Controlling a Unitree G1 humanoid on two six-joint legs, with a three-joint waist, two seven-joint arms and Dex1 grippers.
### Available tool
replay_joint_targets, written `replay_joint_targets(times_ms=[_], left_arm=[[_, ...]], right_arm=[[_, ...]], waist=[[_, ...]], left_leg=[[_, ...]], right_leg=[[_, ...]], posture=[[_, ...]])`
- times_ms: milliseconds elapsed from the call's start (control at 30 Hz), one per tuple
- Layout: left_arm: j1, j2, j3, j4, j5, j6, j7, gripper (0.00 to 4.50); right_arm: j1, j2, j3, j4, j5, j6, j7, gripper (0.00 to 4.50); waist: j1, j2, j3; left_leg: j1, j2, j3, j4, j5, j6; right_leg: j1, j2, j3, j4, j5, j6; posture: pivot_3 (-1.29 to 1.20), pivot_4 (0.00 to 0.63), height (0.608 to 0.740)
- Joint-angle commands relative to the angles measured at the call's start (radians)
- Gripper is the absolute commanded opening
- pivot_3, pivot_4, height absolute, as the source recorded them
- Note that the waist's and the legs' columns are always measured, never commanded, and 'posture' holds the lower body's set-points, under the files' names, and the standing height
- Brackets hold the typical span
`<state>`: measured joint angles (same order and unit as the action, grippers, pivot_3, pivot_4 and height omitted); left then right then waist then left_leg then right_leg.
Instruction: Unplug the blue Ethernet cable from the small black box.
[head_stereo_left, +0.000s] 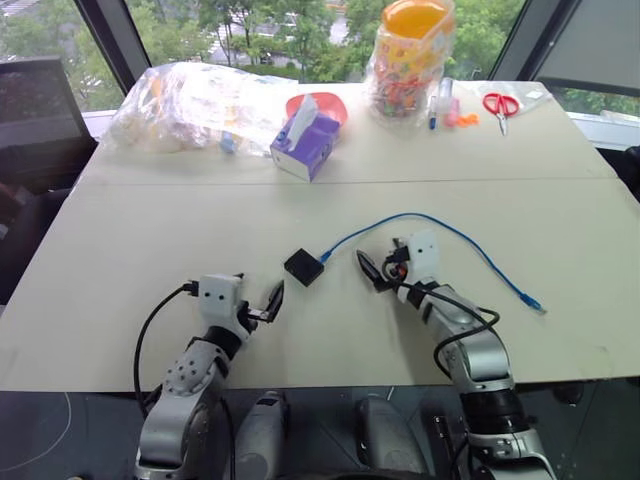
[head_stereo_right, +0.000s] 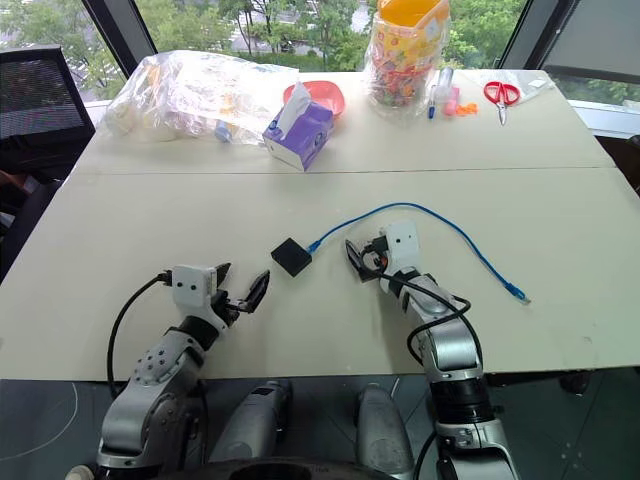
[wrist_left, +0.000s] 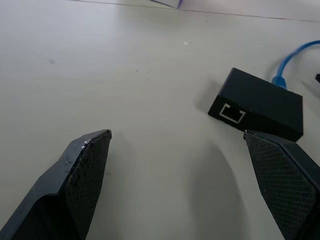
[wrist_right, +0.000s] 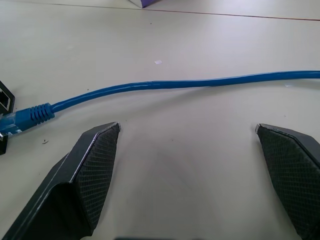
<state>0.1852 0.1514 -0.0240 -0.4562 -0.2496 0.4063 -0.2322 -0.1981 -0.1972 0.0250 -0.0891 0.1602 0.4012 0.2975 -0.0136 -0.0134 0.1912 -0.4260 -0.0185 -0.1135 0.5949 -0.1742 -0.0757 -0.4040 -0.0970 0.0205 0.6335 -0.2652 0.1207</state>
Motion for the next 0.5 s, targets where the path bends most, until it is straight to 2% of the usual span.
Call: replay_joint_targets(times_ms=[33, 200, 400, 500], left_arm=[[0.014, 0.015, 0.020, -0.052, -0.057, 0.013, -0.040, 4.44], [0.019, 0.072, 0.044, -0.085, -0.130, 0.061, -0.105, 4.44], [-0.010, 0.147, 0.081, -0.085, -0.211, 0.120, -0.172, 4.44], [-0.035, 0.199, 0.126, -0.087, -0.286, 0.167, -0.223, 4.44]], right_arm=[[0.018, -0.021, -0.025, -0.044, 0.012, 0.006, 0.011, 4.50], [0.007, -0.093, -0.005, -0.064, 0.041, 0.003, 0.124, 4.50], [-0.069, -0.260, 0.033, -0.057, 0.116, 0.040, 0.406, 4.50], [-0.175, -0.362, 0.061, -0.012, 0.145, 0.055, 0.582, 4.50]], waist=[[0.000, 0.000, 0.000], [0.000, 0.000, 0.000], [-0.003, 0.000, 0.000], [-0.003, 0.000, 0.001]], left_leg=[[0.000, 0.000, 0.000, 0.000, 0.000, 0.000], [0.000, 0.000, 0.000, 0.000, 0.000, 0.000], [0.000, 0.000, 0.000, 0.000, 0.000, 0.000], [0.000, 0.000, 0.000, 0.000, 0.000, 0.000]], right_leg=[[0.000, 0.000, 0.000, 0.000, 0.000, 0.000], [0.000, 0.000, 0.000, 0.000, 0.000, 0.000], [0.000, 0.000, 0.000, 0.000, 0.000, 0.000], [0.000, 0.000, 0.000, 0.000, 0.000, 0.000]], posture=[[0.00, 0.150, 0.726], [0.00, 0.150, 0.726], [0.00, 0.150, 0.726], [0.00, 0.150, 0.726]])
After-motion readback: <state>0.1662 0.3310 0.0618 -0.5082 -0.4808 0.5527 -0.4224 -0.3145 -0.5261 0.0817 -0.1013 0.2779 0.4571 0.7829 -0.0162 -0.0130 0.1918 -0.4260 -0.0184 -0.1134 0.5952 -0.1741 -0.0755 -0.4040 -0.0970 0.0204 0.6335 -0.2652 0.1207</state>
